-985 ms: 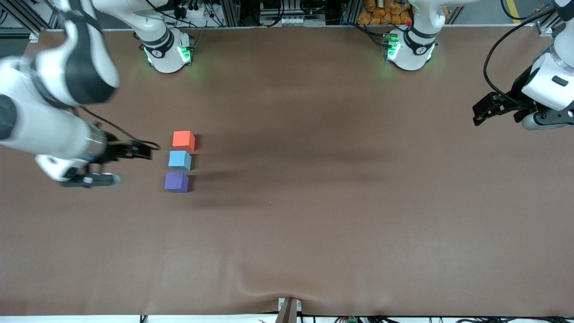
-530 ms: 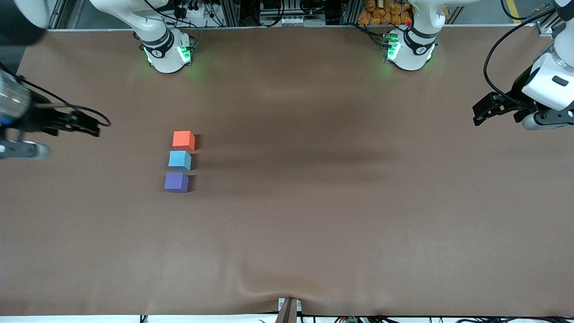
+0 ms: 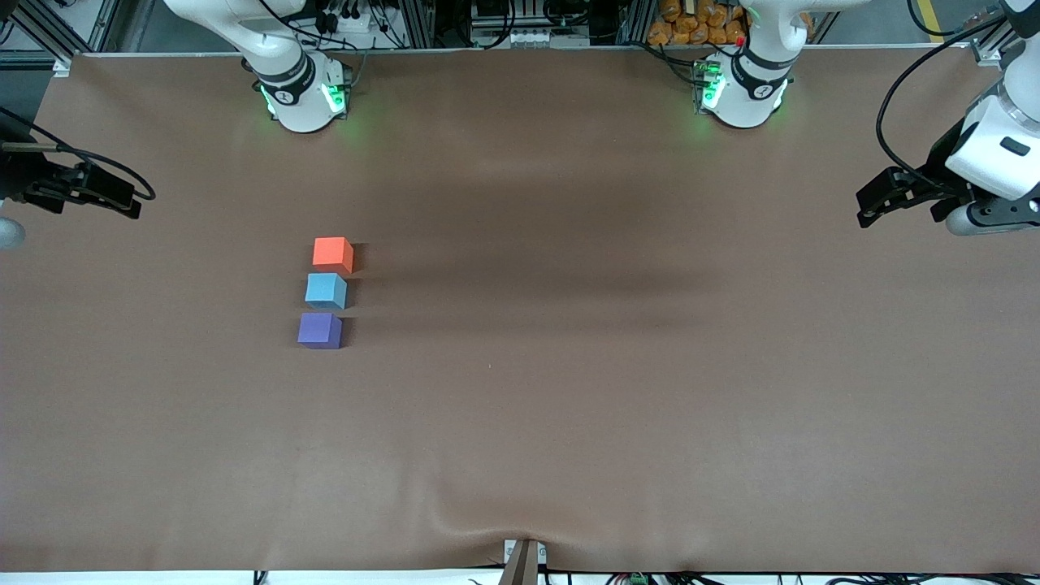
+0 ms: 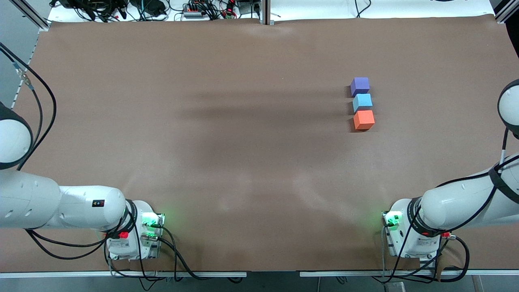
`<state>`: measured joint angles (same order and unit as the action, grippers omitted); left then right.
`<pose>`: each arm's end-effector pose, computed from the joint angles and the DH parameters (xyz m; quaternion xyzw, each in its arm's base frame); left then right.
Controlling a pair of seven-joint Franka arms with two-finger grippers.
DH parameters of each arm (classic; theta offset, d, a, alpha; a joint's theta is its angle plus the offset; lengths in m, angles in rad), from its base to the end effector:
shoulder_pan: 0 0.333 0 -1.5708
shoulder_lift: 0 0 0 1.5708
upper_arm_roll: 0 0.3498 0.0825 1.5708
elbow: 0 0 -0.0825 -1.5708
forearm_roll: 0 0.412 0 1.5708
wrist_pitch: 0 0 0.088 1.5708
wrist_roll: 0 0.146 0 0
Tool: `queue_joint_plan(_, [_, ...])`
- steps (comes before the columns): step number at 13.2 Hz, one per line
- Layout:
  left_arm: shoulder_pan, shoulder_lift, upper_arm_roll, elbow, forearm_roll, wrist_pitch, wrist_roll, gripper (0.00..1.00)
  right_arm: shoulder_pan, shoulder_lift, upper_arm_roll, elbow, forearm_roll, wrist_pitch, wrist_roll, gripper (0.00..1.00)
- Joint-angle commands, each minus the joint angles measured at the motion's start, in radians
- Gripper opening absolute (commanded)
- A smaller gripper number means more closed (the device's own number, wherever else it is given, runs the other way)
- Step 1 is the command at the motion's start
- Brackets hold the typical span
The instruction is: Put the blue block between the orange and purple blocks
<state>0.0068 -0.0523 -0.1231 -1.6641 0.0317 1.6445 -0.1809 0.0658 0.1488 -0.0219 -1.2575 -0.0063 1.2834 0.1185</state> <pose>0.5684 -0.0637 0.6090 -0.9992 -0.0314 -0.0188 0.0164 0.5952 0.0263 0.6599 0.9974 -0.0379 -0.0608 0.0097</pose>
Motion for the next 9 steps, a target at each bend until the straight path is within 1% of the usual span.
queue_joint_plan(1, [0.007, -0.006, -0.010, 0.001, -0.022, -0.011, 0.011, 1.00, -0.024, -0.092, 0.019, -0.123, 0.009, 0.066, -0.003, 1.00])
queue_joint_plan(3, [0.012, -0.005, -0.010, 0.009, -0.021, -0.006, 0.012, 1.00, -0.027, -0.132, 0.019, -0.187, 0.009, 0.117, -0.003, 1.00])
queue_joint_plan(6, [0.013, 0.003, -0.003, 0.030, -0.021, -0.008, 0.014, 1.00, -0.027, -0.140, 0.019, -0.195, 0.009, 0.116, -0.003, 1.00])
queue_joint_plan(9, [0.015, 0.003, -0.001, 0.030, -0.019, -0.008, 0.014, 1.00, -0.037, -0.138, 0.020, -0.194, 0.009, 0.106, -0.003, 1.00])
